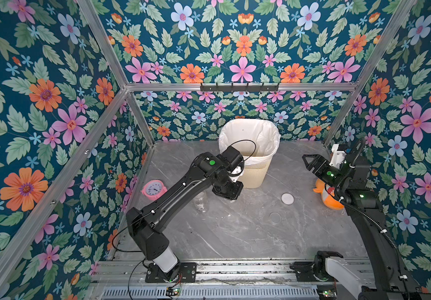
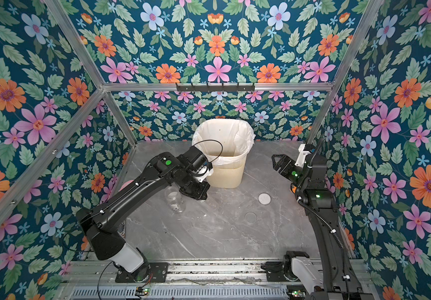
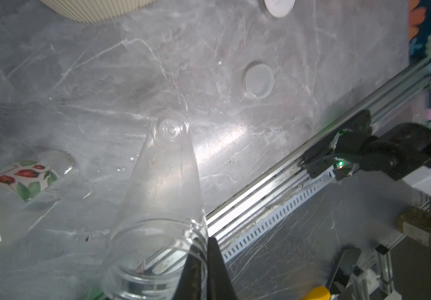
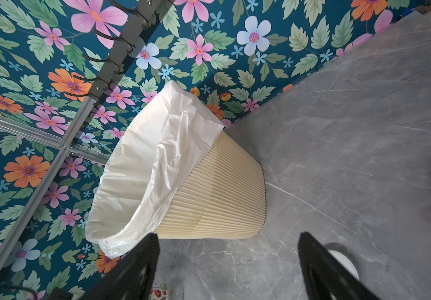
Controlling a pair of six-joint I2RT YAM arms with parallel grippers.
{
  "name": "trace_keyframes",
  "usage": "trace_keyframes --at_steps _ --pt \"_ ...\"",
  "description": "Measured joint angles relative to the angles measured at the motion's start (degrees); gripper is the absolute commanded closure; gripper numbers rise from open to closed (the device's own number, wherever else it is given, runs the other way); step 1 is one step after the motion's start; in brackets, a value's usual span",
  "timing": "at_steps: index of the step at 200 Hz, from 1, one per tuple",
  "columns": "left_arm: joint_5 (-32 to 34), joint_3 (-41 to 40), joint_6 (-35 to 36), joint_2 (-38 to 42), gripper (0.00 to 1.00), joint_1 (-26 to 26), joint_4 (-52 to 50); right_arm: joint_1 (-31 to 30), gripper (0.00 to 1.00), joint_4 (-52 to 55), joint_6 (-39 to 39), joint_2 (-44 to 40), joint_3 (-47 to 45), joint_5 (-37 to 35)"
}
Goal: Empty the moldy dried flower tea in the jars
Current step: Place the jar at the center of the board.
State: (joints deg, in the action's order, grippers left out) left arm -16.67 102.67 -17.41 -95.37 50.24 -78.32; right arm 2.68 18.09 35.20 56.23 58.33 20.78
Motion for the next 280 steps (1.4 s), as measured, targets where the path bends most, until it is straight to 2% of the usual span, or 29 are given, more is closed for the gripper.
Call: trace_keyframes --at_steps 60,141,167,185,222,280 --pt "3.9 -0.5 1.4 -4.6 1.00 1.9 -5.1 -0.9 0.15 -1.3 0.2 0.1 -2.5 0.3" --pt "4.7 -4.5 1.2 -5.4 1.00 2.4 -1.4 -1.0 0.15 -1.7 0.4 -0.1 -3.2 1.1" --pt "4.7 -4.7 1.3 -5.5 0.86 2.4 -1.1 -1.0 0.15 -2.2 0.4 -0.3 -3.7 1.1" --pt "4.9 -4.9 1.4 -5.5 0.81 2.4 -0.9 -1.0 0.15 -2.6 0.7 -0.3 -3.9 1.1" --pt "5.6 -3.7 1.4 -5.4 0.73 2.4 -0.6 -1.0 0.15 -3.3 0.6 -0.3 -3.9 1.1" --pt "7.6 -0.8 1.4 -5.4 0.67 2.4 -1.2 -1.0 0.15 -3.8 0.7 -0.1 -3.9 1.3"
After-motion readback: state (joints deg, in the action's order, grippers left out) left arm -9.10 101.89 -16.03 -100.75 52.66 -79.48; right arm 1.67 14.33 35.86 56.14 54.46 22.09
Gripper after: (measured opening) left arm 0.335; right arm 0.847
